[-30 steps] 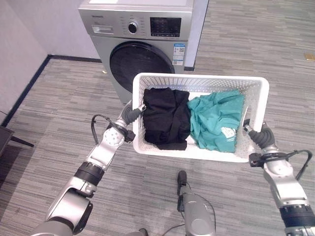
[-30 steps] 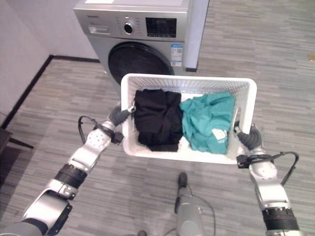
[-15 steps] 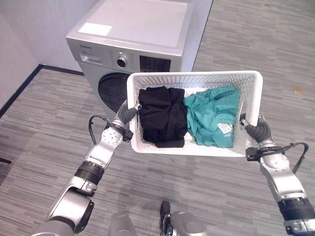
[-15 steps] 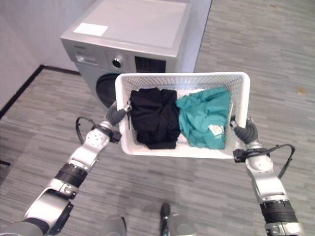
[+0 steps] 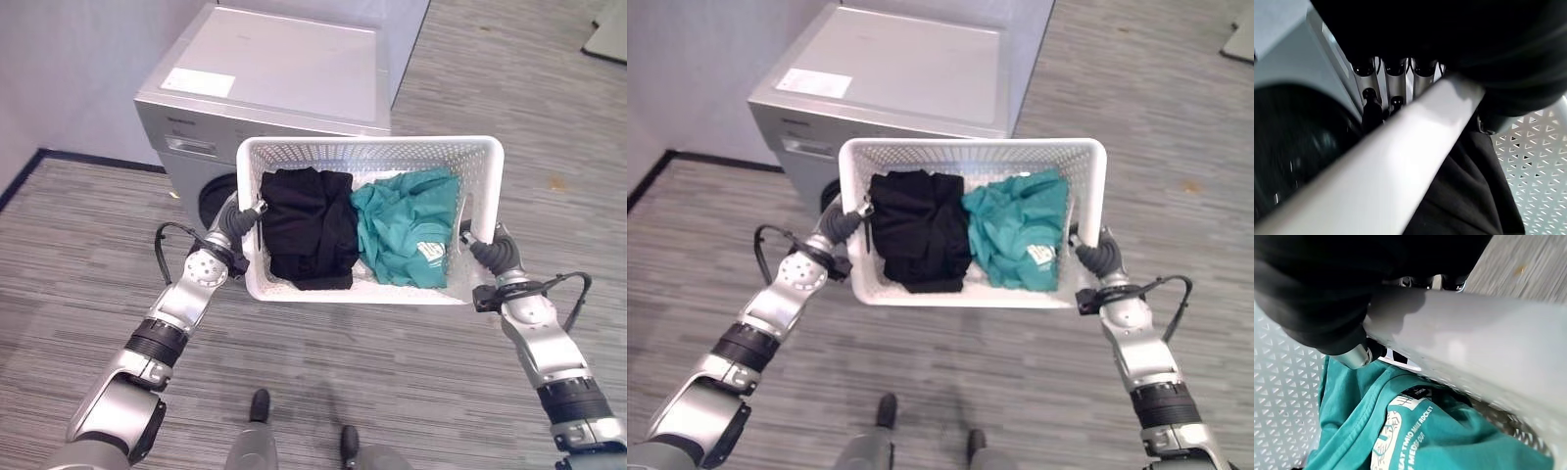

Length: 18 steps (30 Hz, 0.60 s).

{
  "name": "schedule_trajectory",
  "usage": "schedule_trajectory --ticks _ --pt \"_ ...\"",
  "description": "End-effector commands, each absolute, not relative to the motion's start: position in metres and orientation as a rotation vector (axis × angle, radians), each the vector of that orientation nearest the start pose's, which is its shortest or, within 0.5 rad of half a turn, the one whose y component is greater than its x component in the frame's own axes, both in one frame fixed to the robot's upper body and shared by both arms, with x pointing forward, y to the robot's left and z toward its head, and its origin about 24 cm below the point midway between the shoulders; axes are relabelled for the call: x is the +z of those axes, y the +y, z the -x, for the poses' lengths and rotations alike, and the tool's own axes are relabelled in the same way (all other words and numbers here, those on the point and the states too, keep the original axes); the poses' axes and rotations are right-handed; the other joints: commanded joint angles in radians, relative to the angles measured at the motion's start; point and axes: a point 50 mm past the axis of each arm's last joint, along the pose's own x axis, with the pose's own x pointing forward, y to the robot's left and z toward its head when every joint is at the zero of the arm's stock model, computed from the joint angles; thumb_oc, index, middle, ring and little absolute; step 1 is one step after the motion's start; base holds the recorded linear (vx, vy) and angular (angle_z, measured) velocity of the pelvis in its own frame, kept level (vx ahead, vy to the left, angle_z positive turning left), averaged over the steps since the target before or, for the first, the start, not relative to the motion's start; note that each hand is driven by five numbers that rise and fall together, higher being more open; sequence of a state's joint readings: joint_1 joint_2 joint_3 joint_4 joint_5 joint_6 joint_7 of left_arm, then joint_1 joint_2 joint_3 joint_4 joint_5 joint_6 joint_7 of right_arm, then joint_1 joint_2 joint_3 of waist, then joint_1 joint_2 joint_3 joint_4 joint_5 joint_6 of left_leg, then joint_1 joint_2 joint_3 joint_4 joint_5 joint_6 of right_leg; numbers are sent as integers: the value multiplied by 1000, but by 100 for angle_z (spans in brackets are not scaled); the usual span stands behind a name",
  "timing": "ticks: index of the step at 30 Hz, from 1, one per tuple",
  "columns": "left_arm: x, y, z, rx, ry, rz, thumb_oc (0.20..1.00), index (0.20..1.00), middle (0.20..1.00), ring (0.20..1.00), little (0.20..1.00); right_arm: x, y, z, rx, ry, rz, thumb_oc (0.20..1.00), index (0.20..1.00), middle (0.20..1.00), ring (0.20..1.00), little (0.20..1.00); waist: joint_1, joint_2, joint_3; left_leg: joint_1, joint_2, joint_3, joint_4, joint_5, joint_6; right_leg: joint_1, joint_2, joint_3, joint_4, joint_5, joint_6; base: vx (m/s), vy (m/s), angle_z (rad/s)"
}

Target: Grab the laundry basket,head to the washer,open it,put in the laundry and shut it.

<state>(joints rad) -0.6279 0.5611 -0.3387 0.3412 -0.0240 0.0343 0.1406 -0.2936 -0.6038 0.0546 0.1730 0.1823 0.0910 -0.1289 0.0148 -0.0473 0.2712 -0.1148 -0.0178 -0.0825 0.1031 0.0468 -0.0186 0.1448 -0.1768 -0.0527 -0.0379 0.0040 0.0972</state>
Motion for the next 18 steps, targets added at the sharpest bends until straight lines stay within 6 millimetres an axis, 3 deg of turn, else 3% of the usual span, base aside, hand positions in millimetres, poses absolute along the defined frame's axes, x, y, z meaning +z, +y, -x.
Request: schedule_trajectory --ticks 1,2,3,4,7,9,10,14,18 --pt "218 201 -356 102 -496 -671 200 200 200 200 200 174 -273 -310 -168 -288 460 200 200 200 200 200 24 26 -127 24 92 -6 113 -142 -50 -78 -69 47 132 -40 59 94 475 -39" --pt "231 203 -353 112 -540 -687 200 200 200 200 200 179 -276 -311 -187 -297 461 200 200 200 200 200 30 28 -120 36 75 20 120 -158 -20 -117 -83 34 214 -24 62 66 353 -34" --pt "231 203 -353 113 -540 -688 200 200 200 200 200 179 -276 -311 -187 -298 461 200 200 200 200 200 32 26 -119 36 74 24 120 -158 -19 -121 -84 38 220 -27 63 106 485 -62" --pt "248 211 -343 140 -602 -716 200 200 200 200 200 184 -282 -311 -202 -296 477 200 200 200 200 200 43 27 -104 77 56 60 114 -190 15 -173 -95 -29 349 -19 50 72 250 -52" --pt "261 212 -338 146 -647 -714 200 200 200 200 200 188 -285 -313 -204 -296 480 200 200 200 200 200 40 22 -101 113 37 68 97 -199 31 -209 -68 -53 376 -12 49 132 220 -67" --pt "275 216 -337 179 -682 -704 200 200 200 200 200 201 -297 -315 -237 -298 503 200 200 200 200 200 27 17 -102 158 5 57 61 -208 46 -255 -4 -29 301 -7 47 152 97 -13" --pt "276 216 -337 181 -684 -702 200 200 200 200 200 202 -296 -316 -237 -301 503 200 200 200 200 200 27 19 -101 160 7 58 56 -208 47 -253 -2 -28 296 -4 47 171 79 -8" --pt "296 223 -348 237 -684 -703 200 200 200 200 200 219 -297 -332 -224 -282 538 200 200 200 200 200 2 10 -75 225 -8 38 35 -247 48 -342 21 8 78 99 81 208 -33 7" --pt "301 227 -359 249 -633 -690 200 200 200 200 200 227 -285 -344 -168 -269 562 200 200 200 200 200 -7 1 -83 261 -12 22 32 -274 39 -341 26 -13 18 136 92 263 -98 13"
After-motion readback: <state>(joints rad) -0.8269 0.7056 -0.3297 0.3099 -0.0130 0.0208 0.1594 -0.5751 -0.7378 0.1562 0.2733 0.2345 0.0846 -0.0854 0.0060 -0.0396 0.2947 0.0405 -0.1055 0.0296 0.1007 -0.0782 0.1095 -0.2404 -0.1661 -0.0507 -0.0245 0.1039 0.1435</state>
